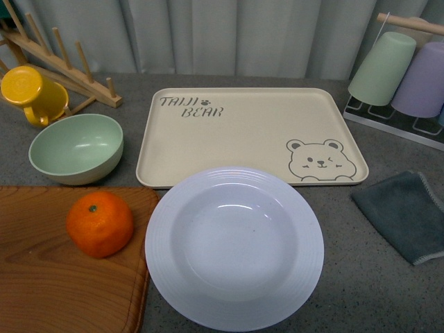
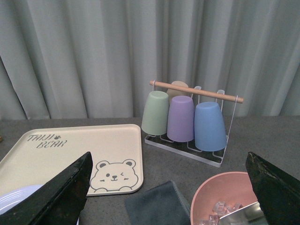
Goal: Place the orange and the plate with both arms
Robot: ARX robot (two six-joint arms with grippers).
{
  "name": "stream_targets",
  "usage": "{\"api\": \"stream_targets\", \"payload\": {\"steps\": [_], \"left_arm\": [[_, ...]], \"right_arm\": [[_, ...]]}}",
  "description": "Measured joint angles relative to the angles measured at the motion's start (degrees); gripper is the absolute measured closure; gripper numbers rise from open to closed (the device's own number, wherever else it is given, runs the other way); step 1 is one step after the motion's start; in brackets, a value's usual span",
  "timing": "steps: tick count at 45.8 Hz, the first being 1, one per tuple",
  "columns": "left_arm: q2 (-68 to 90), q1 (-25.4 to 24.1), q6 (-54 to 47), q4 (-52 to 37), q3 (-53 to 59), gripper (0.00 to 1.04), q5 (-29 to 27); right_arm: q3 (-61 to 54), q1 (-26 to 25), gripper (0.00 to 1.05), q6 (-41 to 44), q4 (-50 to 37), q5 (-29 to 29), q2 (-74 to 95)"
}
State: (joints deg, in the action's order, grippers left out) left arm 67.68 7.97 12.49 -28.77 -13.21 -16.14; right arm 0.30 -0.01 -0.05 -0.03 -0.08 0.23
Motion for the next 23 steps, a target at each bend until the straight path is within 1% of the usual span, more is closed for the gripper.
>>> {"api": "stream_targets", "payload": {"steps": [4, 9, 13, 23], "left_arm": [[8.5, 2.0, 1.7, -0.7, -3.1, 0.06, 2.4], [17.5, 4.6, 2.0, -1.6, -6.8, 0.06, 3.7], [20.5, 5.7, 2.5, -1.6, -8.1, 0.06, 4.9], [26.3, 8.4, 3.4, 0.7, -10.9, 0.06, 12.1]], "right_arm": [[0.0, 0.0, 0.09, 0.0, 0.0, 0.0, 0.0], [0.0, 0.0, 0.09, 0.0, 0.0, 0.0, 0.0], [0.0, 0.0, 0.09, 0.0, 0.0, 0.0, 0.0], [0.0, 0.0, 0.09, 0.0, 0.0, 0.0, 0.0]]}}
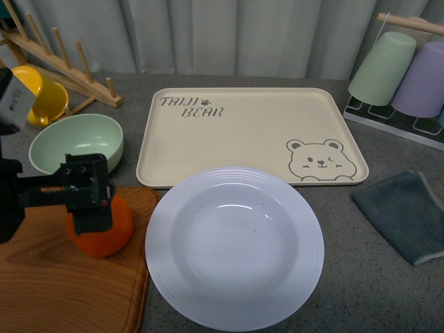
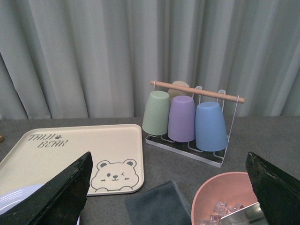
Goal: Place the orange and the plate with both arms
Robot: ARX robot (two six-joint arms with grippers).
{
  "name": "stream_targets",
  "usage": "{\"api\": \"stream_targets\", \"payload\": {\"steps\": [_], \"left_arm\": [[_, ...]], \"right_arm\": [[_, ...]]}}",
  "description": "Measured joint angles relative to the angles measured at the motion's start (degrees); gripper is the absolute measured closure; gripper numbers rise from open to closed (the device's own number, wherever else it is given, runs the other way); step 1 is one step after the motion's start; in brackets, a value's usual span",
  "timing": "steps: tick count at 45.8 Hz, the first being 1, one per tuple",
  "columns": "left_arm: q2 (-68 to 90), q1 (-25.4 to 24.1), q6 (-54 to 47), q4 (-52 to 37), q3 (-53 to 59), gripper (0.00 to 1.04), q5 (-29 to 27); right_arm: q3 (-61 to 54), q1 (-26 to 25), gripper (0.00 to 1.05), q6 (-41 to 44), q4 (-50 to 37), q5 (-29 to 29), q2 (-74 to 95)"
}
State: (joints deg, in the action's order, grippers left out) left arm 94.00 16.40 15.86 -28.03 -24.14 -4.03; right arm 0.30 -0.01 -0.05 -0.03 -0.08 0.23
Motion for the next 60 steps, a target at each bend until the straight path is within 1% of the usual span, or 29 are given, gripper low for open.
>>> {"api": "stream_targets", "payload": {"steps": [1, 5, 15, 40, 42, 44, 48, 52, 54, 60], "left_arm": [[0.5, 0.1, 0.3, -0.1, -0.1, 0.06, 1.2], [1.7, 0.2, 0.6, 0.3, -0.7, 0.06, 2.8], [5.3, 0.0, 1.4, -0.2, -2.4, 0.06, 5.2], [11.2, -0.7, 2.9, -0.5, -4.5, 0.06, 5.5], [11.4, -0.7, 2.9, -0.3, -4.6, 0.11, 5.4], [11.5, -0.7, 3.2, -0.3, -4.6, 0.20, 5.4], [11.7, -0.7, 3.4, -0.2, -4.9, 0.31, 5.5], [11.7, -0.7, 3.6, -0.2, -5.0, 0.38, 5.6], [11.7, -0.7, 3.8, -0.3, -5.0, 0.40, 5.7], [11.7, -0.7, 4.0, -0.4, -5.0, 0.41, 5.9]], "right_arm": [[0.0, 0.0, 0.09, 0.0, 0.0, 0.0, 0.0], [0.0, 0.0, 0.09, 0.0, 0.0, 0.0, 0.0], [0.0, 0.0, 0.09, 0.0, 0.0, 0.0, 0.0], [0.0, 0.0, 0.09, 0.0, 0.0, 0.0, 0.0], [0.0, 0.0, 0.09, 0.0, 0.0, 0.0, 0.0], [0.0, 0.0, 0.09, 0.0, 0.0, 0.0, 0.0], [0.0, 0.0, 0.09, 0.0, 0.0, 0.0, 0.0], [0.0, 0.0, 0.09, 0.0, 0.0, 0.0, 0.0], [0.0, 0.0, 0.09, 0.0, 0.0, 0.0, 0.0], [0.0, 0.0, 0.09, 0.0, 0.0, 0.0, 0.0]]}}
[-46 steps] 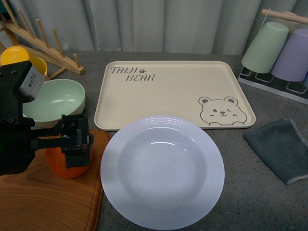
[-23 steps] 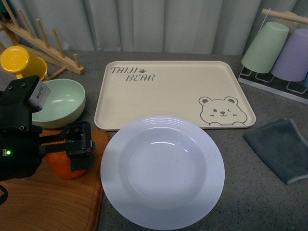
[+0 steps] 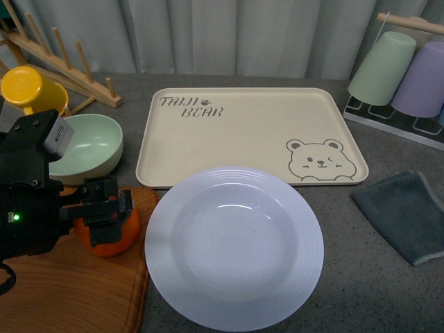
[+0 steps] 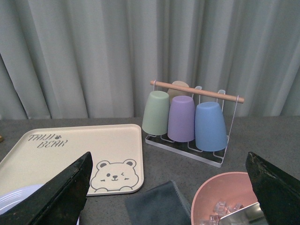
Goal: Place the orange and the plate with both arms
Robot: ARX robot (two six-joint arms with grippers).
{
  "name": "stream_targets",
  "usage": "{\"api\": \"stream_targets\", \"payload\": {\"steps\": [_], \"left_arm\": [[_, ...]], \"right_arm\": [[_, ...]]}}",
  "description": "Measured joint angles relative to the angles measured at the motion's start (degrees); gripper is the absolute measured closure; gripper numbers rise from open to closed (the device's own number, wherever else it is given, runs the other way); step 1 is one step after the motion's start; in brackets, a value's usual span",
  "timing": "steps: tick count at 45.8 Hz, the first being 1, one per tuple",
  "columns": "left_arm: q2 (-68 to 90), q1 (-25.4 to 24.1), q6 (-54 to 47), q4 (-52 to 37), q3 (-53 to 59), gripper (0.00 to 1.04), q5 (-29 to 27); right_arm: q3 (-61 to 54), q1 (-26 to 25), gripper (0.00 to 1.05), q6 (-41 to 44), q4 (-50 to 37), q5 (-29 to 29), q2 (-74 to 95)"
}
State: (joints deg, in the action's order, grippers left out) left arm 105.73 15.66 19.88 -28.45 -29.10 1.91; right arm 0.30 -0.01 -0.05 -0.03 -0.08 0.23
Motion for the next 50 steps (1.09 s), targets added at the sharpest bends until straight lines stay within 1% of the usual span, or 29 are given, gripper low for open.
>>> {"api": "stream_targets", "payload": {"steps": [7, 14, 18, 24, 38, 45, 50], "left_arm": [[-2.8, 0.0, 1.0, 1.1, 0.0, 0.41, -0.4], [-6.8, 1.4, 1.7, 2.1, -1.1, 0.41, -1.5], [-7.6, 3.5, 2.0, 2.2, -2.3, 0.41, -1.7], [-7.3, 8.1, 3.7, 2.6, -3.8, 0.41, -2.5], [-2.4, 16.8, 7.6, 2.5, -5.4, 0.41, -3.9], [0.2, 19.1, 9.3, 2.1, -5.8, 0.41, -4.1], [1.7, 19.6, 10.3, 1.7, -6.5, 0.41, -4.5]], "right_arm": [[0.0, 0.0, 0.09, 0.0, 0.0, 0.0, 0.0], [0.0, 0.0, 0.09, 0.0, 0.0, 0.0, 0.0], [0.0, 0.0, 0.09, 0.0, 0.0, 0.0, 0.0], [0.0, 0.0, 0.09, 0.0, 0.0, 0.0, 0.0], [0.0, 0.0, 0.09, 0.0, 0.0, 0.0, 0.0], [0.0, 0.0, 0.09, 0.0, 0.0, 0.0, 0.0], [0.0, 0.0, 0.09, 0.0, 0.0, 0.0, 0.0]]}}
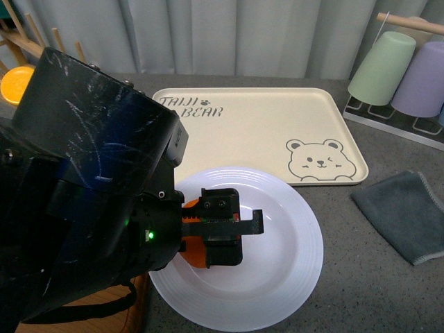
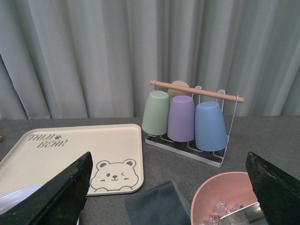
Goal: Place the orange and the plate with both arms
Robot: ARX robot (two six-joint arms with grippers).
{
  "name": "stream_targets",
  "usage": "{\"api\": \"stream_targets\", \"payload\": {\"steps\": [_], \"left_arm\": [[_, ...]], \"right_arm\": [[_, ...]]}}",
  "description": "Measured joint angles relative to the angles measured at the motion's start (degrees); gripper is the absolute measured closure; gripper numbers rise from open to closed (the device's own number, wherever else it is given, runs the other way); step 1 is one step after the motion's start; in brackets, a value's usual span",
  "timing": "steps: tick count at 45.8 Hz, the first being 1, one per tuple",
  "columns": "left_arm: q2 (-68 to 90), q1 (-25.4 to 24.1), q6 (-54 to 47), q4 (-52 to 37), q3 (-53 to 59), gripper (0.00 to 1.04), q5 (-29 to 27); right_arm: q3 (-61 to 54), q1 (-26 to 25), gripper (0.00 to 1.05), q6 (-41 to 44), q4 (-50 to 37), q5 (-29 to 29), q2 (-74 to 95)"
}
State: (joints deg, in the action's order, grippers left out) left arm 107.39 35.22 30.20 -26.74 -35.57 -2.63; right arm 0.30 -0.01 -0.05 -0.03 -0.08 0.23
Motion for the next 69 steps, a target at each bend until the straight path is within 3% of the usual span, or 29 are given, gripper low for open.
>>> {"api": "stream_targets", "payload": {"steps": [26, 32, 34, 38, 52, 69], "left_arm": [[4.3, 1.3, 1.8, -0.9, -2.2, 0.41, -0.2], [4.3, 1.0, 2.1, -1.0, -2.2, 0.18, -0.3], [4.2, 0.9, 2.1, -1.0, -2.2, 0.17, -0.3], [3.3, 0.5, 2.2, -0.9, -2.2, 0.05, -0.3], [-3.3, -2.1, 2.0, 0.0, -1.6, 0.06, -0.4], [-24.6, -10.7, 0.9, 1.8, 10.8, 0.06, -5.9]], "right_arm": [[0.0, 0.0, 0.09, 0.0, 0.0, 0.0, 0.0], [0.0, 0.0, 0.09, 0.0, 0.0, 0.0, 0.0], [0.0, 0.0, 0.09, 0.0, 0.0, 0.0, 0.0], [0.0, 0.0, 0.09, 0.0, 0.0, 0.0, 0.0], [0.0, 0.0, 0.09, 0.0, 0.0, 0.0, 0.0], [0.0, 0.0, 0.09, 0.0, 0.0, 0.0, 0.0]]}}
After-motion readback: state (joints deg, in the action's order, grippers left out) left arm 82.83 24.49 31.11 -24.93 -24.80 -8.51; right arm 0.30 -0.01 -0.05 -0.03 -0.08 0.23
